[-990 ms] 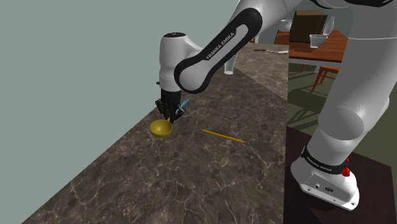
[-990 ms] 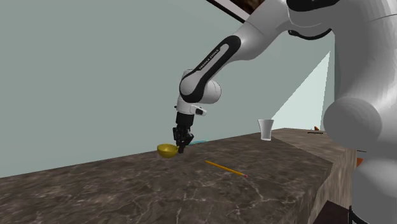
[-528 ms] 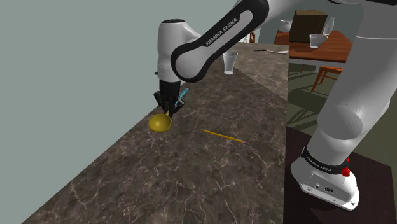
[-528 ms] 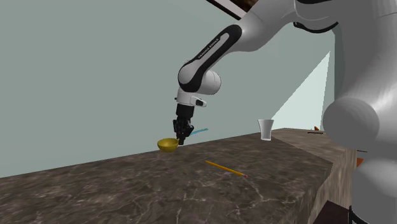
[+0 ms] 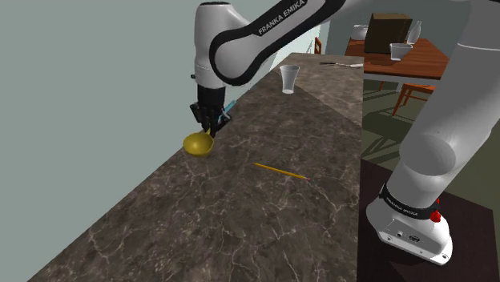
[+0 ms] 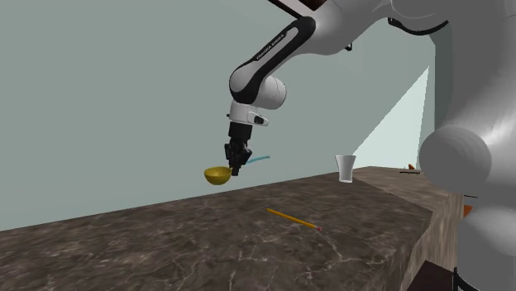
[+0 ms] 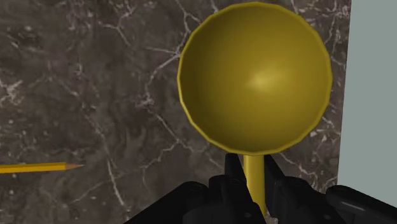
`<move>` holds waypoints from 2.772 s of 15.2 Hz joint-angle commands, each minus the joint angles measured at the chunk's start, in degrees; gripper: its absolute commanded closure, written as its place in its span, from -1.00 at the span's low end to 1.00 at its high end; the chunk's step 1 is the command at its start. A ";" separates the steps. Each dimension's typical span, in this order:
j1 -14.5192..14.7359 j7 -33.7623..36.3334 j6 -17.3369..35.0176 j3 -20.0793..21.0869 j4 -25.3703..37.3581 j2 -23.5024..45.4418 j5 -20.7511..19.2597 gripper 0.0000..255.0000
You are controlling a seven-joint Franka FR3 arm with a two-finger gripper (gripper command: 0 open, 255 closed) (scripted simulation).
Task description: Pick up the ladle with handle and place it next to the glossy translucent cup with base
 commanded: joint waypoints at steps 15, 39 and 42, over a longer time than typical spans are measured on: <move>-0.60 -2.07 -12.02 -0.41 8.31 -4.73 3.60 1.00; -7.65 -33.61 -19.91 -20.68 -5.82 -24.28 15.01 1.00; -9.04 -37.98 -20.68 -23.90 -6.81 -25.12 14.63 1.00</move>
